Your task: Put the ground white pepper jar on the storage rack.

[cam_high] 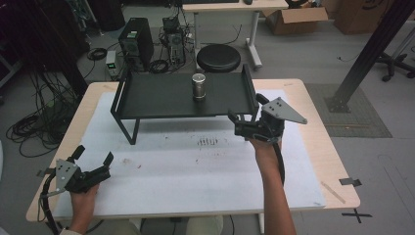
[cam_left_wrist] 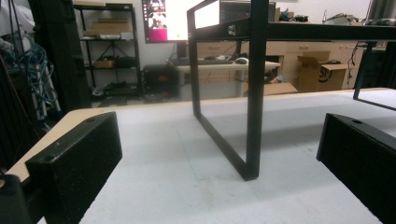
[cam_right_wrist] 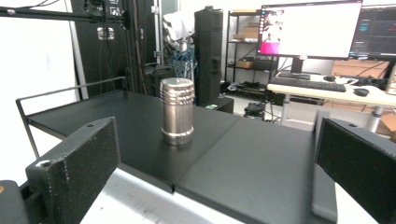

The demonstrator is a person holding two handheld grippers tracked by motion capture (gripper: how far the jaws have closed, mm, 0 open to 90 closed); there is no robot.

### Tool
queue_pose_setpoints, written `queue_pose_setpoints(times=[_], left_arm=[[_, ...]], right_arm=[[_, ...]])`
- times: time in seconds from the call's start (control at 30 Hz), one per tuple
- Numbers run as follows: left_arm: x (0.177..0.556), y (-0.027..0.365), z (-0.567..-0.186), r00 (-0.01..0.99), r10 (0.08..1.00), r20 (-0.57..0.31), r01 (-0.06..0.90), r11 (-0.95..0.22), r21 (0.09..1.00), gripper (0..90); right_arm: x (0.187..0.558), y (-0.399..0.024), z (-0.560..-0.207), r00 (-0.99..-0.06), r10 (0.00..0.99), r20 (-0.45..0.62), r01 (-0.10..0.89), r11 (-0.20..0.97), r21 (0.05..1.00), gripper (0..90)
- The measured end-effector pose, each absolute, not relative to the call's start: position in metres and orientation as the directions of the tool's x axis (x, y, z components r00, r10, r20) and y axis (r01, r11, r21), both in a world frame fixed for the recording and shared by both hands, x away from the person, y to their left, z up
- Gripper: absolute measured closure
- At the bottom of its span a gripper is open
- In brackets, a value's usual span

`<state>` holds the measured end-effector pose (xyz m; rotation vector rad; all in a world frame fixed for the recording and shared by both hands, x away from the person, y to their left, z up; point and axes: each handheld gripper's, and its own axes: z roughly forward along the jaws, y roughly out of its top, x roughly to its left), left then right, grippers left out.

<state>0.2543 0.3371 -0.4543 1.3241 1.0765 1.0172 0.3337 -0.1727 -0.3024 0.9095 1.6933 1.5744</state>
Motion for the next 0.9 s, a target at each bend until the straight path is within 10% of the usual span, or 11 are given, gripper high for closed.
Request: queue_pose_setpoints(times=[0.9], left_arm=[[0.254, 0.337, -0.454, 0.220, 0.975, -0.014, 0.038, 0.006, 0.999, 0.4]], right_arm=[[0.304, -0.212, -0.374, -0.457, 0.887, 0.062, 0.076, -0.030, 0.997, 0.0]])
